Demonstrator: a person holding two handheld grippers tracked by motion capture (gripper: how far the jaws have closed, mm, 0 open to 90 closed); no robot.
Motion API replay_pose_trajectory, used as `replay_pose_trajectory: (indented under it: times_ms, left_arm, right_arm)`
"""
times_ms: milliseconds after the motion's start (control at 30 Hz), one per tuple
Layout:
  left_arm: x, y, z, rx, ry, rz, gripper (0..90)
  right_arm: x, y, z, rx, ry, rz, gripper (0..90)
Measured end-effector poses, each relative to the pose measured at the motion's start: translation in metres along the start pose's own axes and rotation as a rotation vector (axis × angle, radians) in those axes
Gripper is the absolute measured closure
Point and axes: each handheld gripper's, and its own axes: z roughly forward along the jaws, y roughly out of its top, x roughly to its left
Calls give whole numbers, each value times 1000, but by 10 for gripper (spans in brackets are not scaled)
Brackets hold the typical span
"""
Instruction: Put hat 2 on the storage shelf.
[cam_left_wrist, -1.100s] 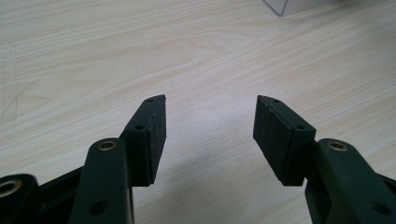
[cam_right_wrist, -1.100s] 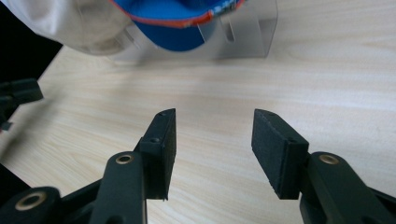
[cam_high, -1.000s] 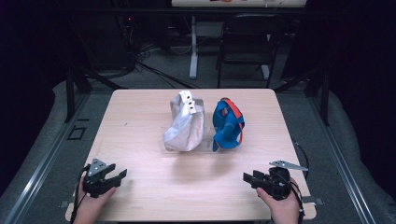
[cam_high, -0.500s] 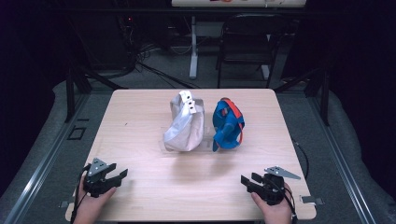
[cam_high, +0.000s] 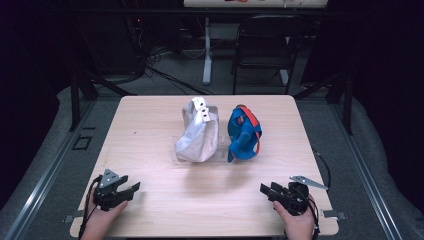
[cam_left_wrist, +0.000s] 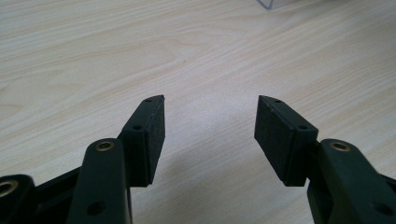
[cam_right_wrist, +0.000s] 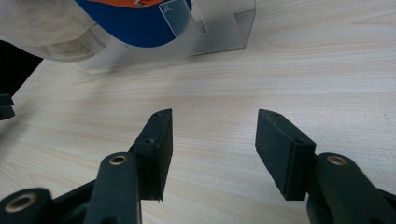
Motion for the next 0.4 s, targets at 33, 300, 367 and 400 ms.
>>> replay_pose_trajectory:
  times_ms: [33, 300, 367, 400]
  left_arm:
    - [0, 0, 1, 0, 1, 0, 437]
    - [0, 0, -2, -12, -1, 3, 432]
    - [0, 0, -2, -8, -1, 3, 431]
    - [0, 0, -2, -13, -3, 0, 431]
  right_arm:
    - [-2, 0, 0, 3, -2, 2, 464]
    - [-4, 0, 0, -20, -20, 21, 463]
    - [-4, 0, 0, -21, -24, 21, 465]
    - [-4, 0, -2, 1, -40, 1, 467]
